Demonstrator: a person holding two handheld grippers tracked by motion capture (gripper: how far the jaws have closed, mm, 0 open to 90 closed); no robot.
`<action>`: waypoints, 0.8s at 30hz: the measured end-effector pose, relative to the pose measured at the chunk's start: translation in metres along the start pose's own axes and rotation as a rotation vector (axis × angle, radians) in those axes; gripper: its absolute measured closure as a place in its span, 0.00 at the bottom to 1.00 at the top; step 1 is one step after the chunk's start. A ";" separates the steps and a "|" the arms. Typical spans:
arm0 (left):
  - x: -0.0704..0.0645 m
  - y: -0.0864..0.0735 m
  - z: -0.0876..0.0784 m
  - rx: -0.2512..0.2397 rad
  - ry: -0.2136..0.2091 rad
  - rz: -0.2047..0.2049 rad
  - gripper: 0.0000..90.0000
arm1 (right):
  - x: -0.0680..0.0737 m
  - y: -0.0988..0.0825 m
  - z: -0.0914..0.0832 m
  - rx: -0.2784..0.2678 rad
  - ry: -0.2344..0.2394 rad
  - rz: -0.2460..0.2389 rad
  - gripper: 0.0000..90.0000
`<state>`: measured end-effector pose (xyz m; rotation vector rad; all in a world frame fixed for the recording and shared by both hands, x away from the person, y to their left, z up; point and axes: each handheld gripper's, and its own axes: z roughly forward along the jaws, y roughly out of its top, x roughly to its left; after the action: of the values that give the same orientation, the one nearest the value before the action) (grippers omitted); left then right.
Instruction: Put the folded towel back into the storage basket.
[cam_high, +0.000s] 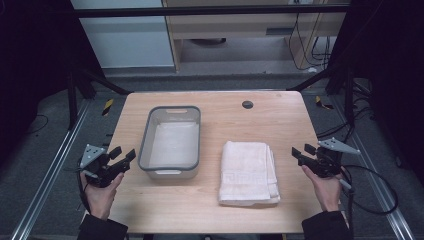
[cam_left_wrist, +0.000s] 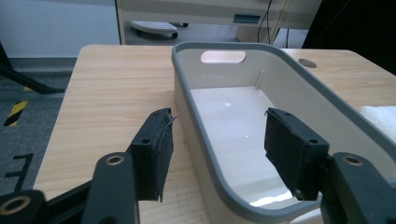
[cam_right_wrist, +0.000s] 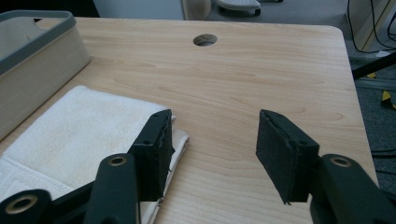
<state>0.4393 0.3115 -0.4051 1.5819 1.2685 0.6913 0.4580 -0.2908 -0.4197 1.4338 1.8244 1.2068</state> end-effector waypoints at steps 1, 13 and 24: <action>-0.001 0.001 0.000 0.000 -0.003 0.003 0.47 | 0.000 0.000 0.000 0.000 0.000 0.000 0.51; -0.035 0.011 0.005 -0.001 -0.071 0.046 0.56 | 0.007 0.014 0.000 -0.014 0.026 -0.017 0.63; -0.070 0.019 0.014 0.013 -0.146 0.098 0.62 | 0.009 0.023 -0.002 -0.028 0.048 -0.022 0.72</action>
<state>0.4377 0.2414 -0.3843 1.6824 1.0960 0.6177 0.4645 -0.2816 -0.3978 1.3774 1.8433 1.2610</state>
